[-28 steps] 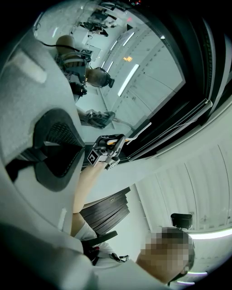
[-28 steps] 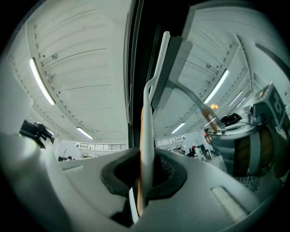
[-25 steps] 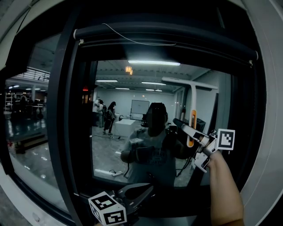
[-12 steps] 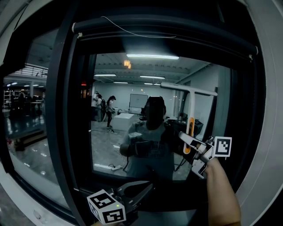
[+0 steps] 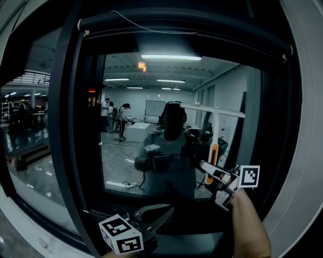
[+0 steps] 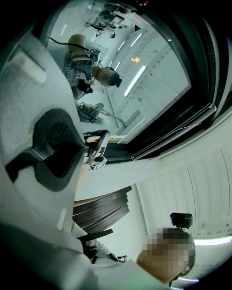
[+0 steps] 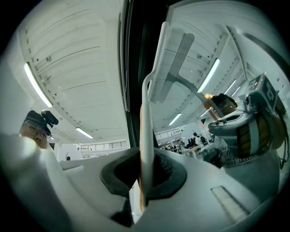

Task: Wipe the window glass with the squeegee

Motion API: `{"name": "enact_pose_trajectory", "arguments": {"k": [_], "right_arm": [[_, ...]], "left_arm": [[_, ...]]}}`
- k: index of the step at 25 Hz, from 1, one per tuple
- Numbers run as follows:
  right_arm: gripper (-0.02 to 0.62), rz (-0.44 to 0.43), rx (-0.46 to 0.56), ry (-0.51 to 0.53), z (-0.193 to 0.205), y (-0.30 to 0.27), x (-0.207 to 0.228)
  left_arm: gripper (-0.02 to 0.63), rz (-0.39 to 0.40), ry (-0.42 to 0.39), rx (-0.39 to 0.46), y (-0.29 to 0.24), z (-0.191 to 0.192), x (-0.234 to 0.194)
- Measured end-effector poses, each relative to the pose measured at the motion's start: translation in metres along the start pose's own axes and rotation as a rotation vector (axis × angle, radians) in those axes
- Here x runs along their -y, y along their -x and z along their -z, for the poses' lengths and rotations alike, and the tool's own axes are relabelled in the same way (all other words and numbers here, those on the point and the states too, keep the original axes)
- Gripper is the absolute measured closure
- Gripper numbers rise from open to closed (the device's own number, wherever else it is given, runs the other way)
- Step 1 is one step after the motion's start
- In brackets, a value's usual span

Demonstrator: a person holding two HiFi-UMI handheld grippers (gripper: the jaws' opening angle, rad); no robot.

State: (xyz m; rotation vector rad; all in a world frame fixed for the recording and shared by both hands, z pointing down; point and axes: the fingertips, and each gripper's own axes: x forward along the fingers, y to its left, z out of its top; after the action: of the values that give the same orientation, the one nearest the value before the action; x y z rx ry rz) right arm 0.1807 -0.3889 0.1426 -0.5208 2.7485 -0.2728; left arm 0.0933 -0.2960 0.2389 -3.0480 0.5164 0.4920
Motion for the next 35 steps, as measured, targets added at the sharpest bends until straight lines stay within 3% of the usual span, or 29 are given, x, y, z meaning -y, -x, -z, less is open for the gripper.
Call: {"name": "enact_pose_trajectory", "arguments": {"k": [15, 35], "right_arm": [[0.569, 0.041, -0.068, -0.049, 0.064, 0.023, 0.009], [0.569, 0.045, -0.110, -0.200, 0.163, 0.060, 0.009]], "left_arm": [[0.609, 0.003, 0.015, -0.015, 0.007, 0.009, 0.009], [0.609, 0.000, 0.058, -0.033, 0.012, 0.031, 0.014]]}}
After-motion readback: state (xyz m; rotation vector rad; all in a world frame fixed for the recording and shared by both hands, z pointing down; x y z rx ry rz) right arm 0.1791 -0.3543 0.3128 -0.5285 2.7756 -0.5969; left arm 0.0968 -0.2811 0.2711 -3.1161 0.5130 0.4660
